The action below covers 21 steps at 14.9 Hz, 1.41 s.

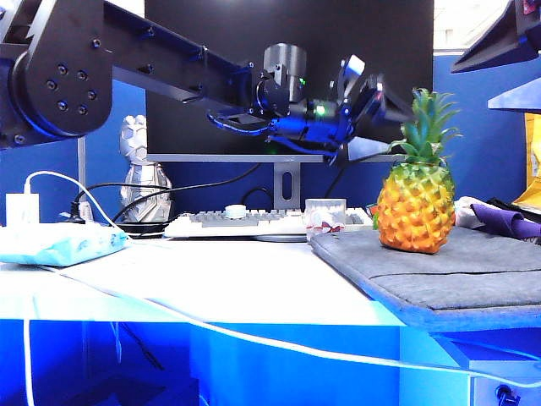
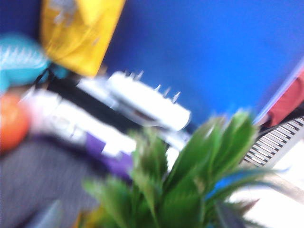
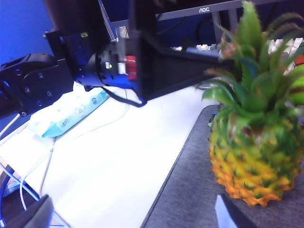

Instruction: Pick up the pineapple and place it above the gray bag.

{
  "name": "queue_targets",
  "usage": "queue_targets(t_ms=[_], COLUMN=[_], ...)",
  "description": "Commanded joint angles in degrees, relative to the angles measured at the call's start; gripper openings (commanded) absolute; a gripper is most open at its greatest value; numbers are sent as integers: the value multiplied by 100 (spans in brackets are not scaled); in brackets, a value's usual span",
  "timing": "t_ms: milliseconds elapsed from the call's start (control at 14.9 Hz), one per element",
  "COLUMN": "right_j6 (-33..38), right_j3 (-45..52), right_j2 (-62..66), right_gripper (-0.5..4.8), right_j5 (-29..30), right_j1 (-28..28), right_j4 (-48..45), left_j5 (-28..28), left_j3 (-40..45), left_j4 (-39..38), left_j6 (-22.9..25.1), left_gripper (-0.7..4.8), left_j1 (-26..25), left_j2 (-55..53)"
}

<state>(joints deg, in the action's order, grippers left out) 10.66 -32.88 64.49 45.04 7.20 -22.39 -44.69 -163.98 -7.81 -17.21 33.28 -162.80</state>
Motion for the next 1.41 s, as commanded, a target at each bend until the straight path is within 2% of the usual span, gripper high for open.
queue_targets(t_ms=[67,202,470,672,739,806,873,1008,1075,1209,1276,1411], right_j6=[-22,-22,-17,-17,-22,-28,-94,-168,-168,-4,146,243], right_j3=[-24,-24,-24,-24,-24,-22,-20,-20,-20,-22,-22,-26], right_j2=[-13,-13,-13,-13,-13,-13,-13,-13,-13,-24,-48,-372], right_gripper=[479,479,479,479,479,479,479,479,479,479,479,479], right_j5=[-15,-13,-2,-11,-11,-13,-28,-170,-177,-365,-417,-415], right_j1=[-4,-2,-9,-13,-13,-13,-9,-7,-7,-7,-2,2], right_j4=[-57,-52,-52,-46,-13,28,33,33,31,74,92,348], left_j5=[52,-55,-83,-575,-555,-474,-37,1458,1832,2144,2159,2870], left_j3=[-66,-68,-68,-90,-111,-111,-111,-109,-109,-107,-107,-107], left_j4=[-428,-601,-1856,-2251,-2586,-3128,-3987,-5517,-5886,-6194,-6330,-6616], left_j6=[31,96,1134,1259,1360,1696,2452,3770,3709,3139,3080,3025], left_gripper=[479,479,479,479,479,479,479,479,479,479,479,479], left_j1=[-11,-111,-358,-389,-398,-435,-444,-435,-426,-428,-428,-426], left_j2=[37,96,463,597,686,839,1080,1650,1921,2446,2704,3244])
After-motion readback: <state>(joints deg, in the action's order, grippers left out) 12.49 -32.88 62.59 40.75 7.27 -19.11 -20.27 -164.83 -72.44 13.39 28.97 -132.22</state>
